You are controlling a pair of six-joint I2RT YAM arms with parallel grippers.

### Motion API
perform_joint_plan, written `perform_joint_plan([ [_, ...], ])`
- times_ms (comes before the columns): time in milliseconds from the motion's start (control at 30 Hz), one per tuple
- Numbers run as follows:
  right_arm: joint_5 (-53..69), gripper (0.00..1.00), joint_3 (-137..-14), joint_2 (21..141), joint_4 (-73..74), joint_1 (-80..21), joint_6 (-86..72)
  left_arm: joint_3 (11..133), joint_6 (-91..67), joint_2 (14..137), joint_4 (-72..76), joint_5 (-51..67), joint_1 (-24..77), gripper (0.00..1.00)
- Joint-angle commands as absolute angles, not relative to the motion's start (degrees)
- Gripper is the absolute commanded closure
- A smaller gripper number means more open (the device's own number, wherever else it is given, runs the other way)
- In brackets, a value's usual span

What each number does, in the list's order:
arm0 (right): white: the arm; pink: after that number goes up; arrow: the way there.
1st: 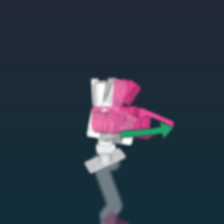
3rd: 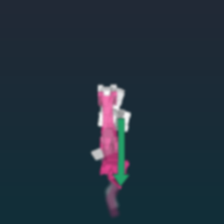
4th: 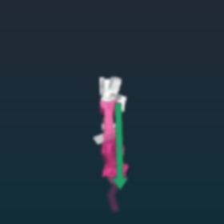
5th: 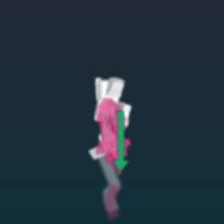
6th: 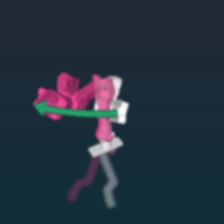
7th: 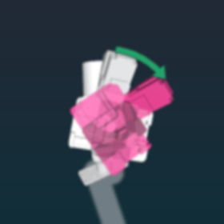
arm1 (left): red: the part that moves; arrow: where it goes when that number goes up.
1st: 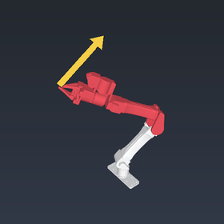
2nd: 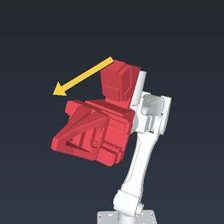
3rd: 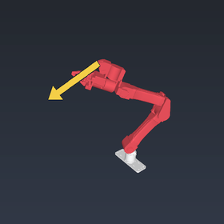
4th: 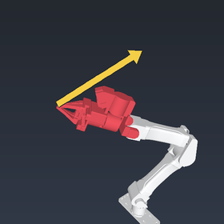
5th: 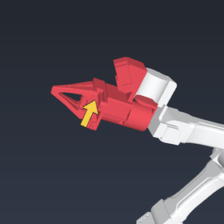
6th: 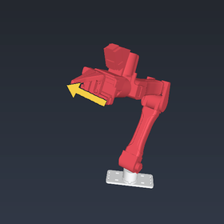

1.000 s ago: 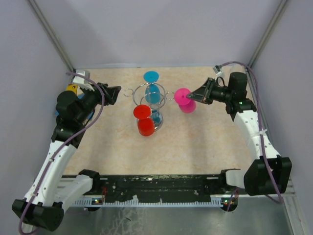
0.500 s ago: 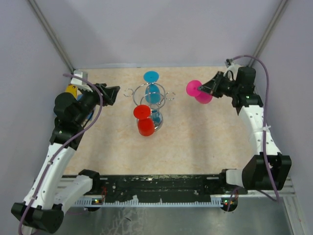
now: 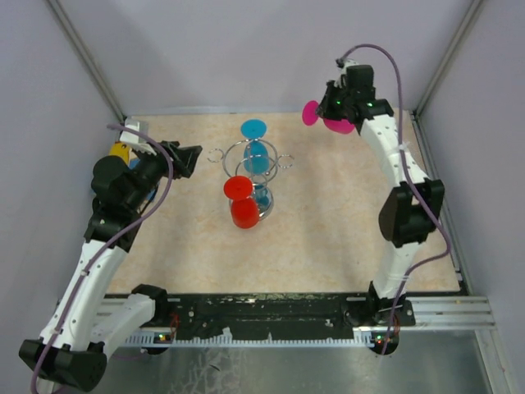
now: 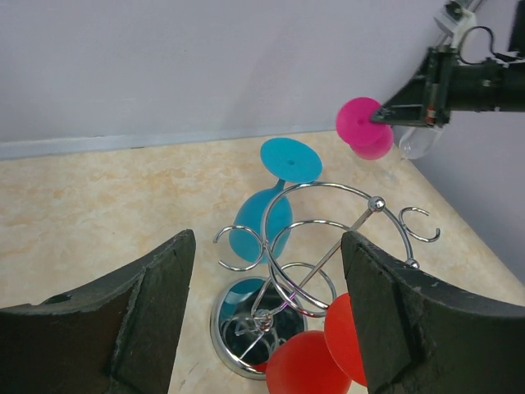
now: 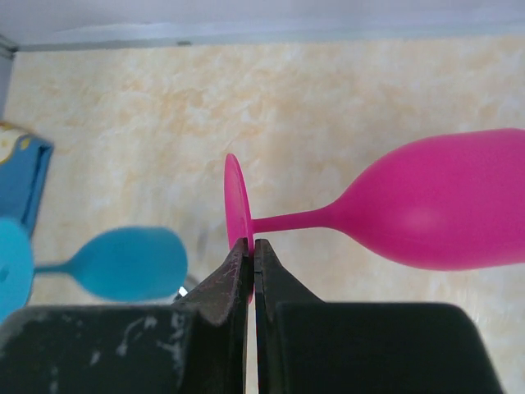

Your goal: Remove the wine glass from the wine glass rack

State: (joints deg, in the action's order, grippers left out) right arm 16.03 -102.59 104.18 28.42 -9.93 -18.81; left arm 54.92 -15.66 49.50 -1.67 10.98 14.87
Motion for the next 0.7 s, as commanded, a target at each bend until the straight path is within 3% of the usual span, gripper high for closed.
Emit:
perform_joint_plan([
  [0,-3.5,1.00,-121.7,117.0,37.9,-15.0,-10.9,54.8,-15.8,49.1,-0.2,11.0,15.1,0.22],
  [133,-17.5,1.00,-143.2,130.5,44.5,-17.1,-5.9,54.7,-15.6,49.0,-0.3,11.0,15.1,0.22],
  [200,-24.1,1.00,-147.3,134.7,44.6,-17.5,-2.7,54.6,-15.5,49.1,-0.3,10.8,15.1,0.22],
  [400,-43.6,1.00,-133.0,134.4,24.6,-20.9,16.2,54.6,-15.3,49.4,-0.2,10.9,15.1,0.21],
  [667,-51.9,1.00,-118.5,136.5,0.9,-23.1,37.6,54.5,-15.4,49.8,0.0,11.4,15.1,0.21],
])
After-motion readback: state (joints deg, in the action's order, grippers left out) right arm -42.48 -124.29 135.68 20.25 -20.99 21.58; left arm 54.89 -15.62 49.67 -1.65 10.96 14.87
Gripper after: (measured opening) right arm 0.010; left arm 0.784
